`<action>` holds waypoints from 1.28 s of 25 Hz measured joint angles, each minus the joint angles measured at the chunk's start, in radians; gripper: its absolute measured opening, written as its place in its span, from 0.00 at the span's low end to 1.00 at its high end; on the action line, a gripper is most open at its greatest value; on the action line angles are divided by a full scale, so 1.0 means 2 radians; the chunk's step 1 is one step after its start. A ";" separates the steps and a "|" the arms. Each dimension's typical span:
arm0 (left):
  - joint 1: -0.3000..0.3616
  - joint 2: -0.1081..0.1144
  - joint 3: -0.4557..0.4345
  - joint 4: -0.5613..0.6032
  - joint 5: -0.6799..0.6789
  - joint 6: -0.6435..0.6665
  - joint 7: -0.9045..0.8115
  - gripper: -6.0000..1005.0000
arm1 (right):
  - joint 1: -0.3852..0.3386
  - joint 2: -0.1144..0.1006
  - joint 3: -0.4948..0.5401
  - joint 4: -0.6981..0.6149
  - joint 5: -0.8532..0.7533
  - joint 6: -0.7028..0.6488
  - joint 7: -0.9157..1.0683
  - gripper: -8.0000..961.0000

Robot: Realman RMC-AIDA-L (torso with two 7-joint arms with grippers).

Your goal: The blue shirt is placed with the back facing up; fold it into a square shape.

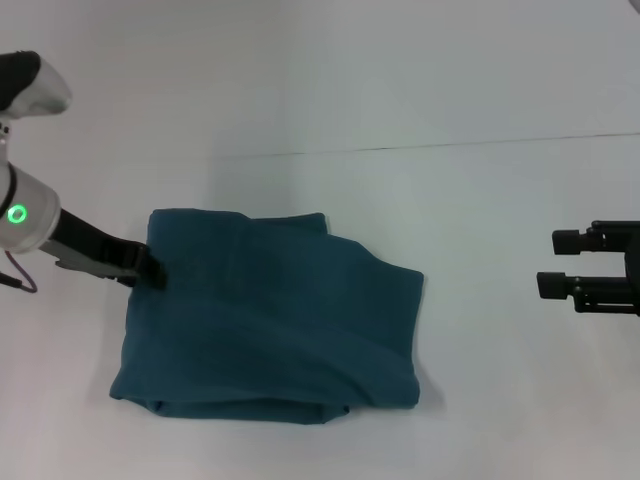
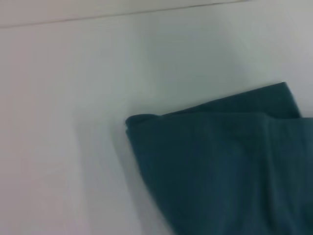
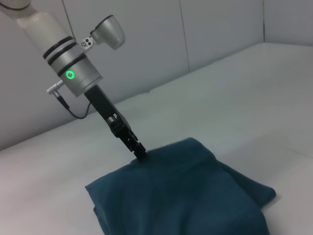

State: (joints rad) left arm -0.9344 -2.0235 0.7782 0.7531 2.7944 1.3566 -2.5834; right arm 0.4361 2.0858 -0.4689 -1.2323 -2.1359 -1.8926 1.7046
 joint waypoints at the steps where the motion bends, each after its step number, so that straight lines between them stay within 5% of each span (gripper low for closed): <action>1: 0.003 -0.002 0.000 0.012 -0.002 0.009 0.002 0.25 | 0.000 0.000 0.000 0.000 0.003 0.000 -0.001 0.73; 9: 0.069 -0.034 0.000 0.166 -0.091 0.087 0.057 0.55 | 0.000 0.000 -0.003 0.003 0.009 0.000 -0.007 0.73; 12: 0.124 -0.058 -0.002 0.221 -0.163 0.098 0.115 0.79 | 0.000 0.001 -0.003 0.003 0.013 0.000 -0.007 0.73; 15: 0.175 -0.072 0.003 0.234 -0.251 0.092 0.192 0.83 | 0.000 0.002 -0.003 0.003 0.016 -0.002 -0.005 0.73; 23: 0.250 -0.074 -0.008 0.086 -0.428 0.066 0.458 0.95 | -0.001 0.002 -0.004 0.009 0.023 -0.005 -0.002 0.73; 32: 0.255 -0.074 -0.052 -0.043 -0.468 -0.012 0.631 0.79 | 0.000 0.003 -0.009 0.010 0.023 -0.018 0.000 0.65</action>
State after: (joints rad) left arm -0.4246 -2.1711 0.6744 0.6673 1.8582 1.3321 -1.3219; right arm 0.4356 2.0908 -0.4877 -1.2117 -2.0906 -1.9280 1.7037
